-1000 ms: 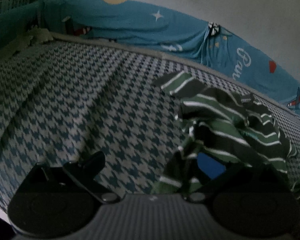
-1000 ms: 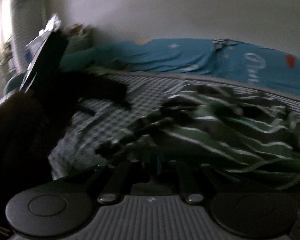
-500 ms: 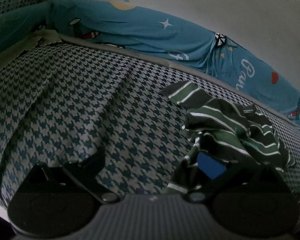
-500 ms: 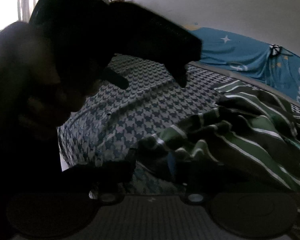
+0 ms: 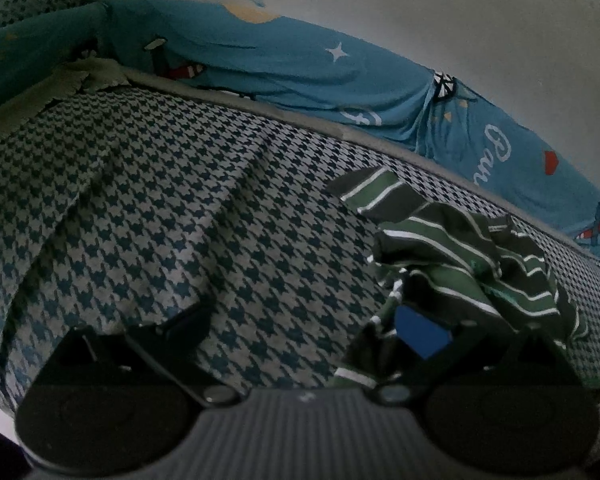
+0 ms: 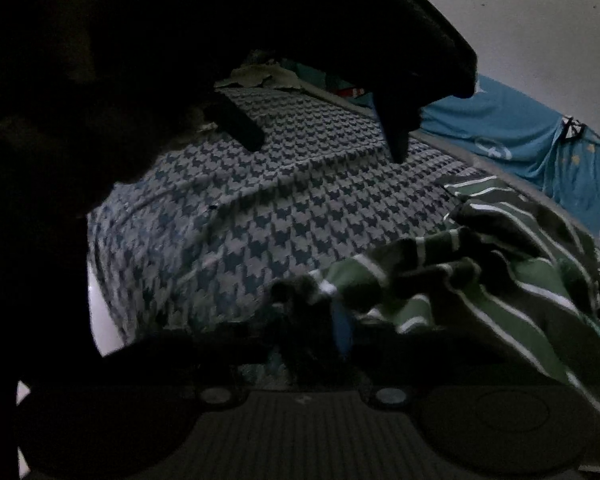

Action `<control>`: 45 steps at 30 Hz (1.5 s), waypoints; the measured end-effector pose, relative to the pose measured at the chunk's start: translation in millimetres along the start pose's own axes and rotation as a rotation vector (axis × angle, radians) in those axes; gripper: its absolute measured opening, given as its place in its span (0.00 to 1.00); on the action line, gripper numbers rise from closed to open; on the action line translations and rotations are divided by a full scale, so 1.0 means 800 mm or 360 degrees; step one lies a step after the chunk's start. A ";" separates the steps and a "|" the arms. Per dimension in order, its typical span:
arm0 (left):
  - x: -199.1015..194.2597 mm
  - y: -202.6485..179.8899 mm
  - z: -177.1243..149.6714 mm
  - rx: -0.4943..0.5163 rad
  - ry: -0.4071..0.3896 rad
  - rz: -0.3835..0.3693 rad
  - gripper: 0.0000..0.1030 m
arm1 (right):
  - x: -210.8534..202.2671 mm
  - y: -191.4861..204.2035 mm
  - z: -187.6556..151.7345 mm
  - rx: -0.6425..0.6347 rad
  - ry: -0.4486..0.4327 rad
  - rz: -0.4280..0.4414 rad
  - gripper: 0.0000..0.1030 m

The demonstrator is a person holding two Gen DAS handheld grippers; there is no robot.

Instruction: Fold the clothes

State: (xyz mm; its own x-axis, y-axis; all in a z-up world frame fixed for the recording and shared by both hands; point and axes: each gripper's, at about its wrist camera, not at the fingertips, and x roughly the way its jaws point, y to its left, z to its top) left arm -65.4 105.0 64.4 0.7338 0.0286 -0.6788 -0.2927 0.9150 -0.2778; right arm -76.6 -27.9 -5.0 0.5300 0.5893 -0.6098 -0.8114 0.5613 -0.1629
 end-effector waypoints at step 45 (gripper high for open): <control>0.027 -0.066 -0.042 0.0197 0.0104 -0.0100 1.00 | -0.194 -0.157 -0.068 0.0827 -0.0062 -0.0846 0.39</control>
State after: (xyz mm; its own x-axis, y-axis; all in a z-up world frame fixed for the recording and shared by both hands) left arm -54.8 43.7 41.9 0.7058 -0.0531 -0.7064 -0.1666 0.9568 -0.2383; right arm -70.4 -221.2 67.7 0.8348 0.1763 -0.5216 -0.2272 0.9732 -0.0346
